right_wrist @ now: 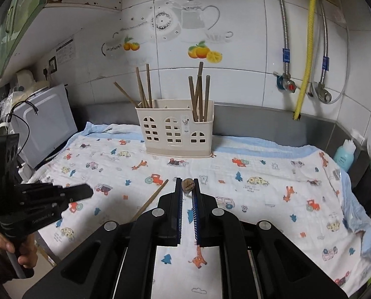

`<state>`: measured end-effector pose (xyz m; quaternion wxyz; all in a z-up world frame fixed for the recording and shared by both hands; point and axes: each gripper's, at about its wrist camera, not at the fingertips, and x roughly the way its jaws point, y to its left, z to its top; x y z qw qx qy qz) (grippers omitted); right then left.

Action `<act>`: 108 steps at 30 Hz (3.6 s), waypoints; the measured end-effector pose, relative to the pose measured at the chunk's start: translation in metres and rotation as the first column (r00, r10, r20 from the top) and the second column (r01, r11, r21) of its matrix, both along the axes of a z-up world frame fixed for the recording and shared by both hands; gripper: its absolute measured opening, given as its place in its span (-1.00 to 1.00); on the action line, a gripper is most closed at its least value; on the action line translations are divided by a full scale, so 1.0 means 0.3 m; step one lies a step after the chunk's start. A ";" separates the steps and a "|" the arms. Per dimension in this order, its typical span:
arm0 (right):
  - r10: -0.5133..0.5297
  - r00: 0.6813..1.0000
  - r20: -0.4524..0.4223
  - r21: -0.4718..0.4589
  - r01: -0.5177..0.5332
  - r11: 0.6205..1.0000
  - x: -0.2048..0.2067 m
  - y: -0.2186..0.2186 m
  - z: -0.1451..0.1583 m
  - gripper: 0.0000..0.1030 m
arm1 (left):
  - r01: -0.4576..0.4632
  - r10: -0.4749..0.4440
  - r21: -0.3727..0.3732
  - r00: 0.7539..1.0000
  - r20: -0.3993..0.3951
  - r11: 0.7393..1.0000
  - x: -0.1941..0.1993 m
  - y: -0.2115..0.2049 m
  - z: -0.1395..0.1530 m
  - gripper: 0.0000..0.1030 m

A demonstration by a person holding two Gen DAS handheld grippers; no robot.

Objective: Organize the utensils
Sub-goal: 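Lift the chopstick in the left tool while the right tool carries its chopstick upright, then carry both chopsticks upright over the beige holder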

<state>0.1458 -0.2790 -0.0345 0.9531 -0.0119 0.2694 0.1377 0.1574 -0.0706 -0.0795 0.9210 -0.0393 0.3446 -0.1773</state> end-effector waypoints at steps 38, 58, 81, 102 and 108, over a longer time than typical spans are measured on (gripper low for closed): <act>0.019 1.000 0.004 -0.009 -0.019 1.000 0.008 0.023 0.036 -0.86 | -0.044 0.047 0.074 0.998 -0.030 0.996 -0.080 -0.024 -0.103 -0.90; 0.121 0.991 0.051 -0.048 -0.118 0.992 0.201 0.127 0.315 -0.86 | -0.003 0.001 0.013 0.991 0.135 1.000 0.168 0.039 0.181 -0.89; 0.036 0.983 0.179 -0.013 -0.034 0.999 0.603 0.185 0.568 -0.86 | -0.008 -0.011 0.053 0.942 0.337 0.999 0.402 0.019 0.571 -0.90; -0.036 0.971 0.235 0.063 0.022 0.998 0.790 0.133 0.542 -0.87 | -0.113 0.061 0.065 0.843 0.535 0.991 0.607 -0.061 0.757 -0.90; -0.028 0.980 0.199 0.038 0.021 0.999 0.818 0.135 0.474 -0.86 | -0.142 0.089 0.066 0.855 0.510 0.988 0.670 -0.053 0.689 -0.90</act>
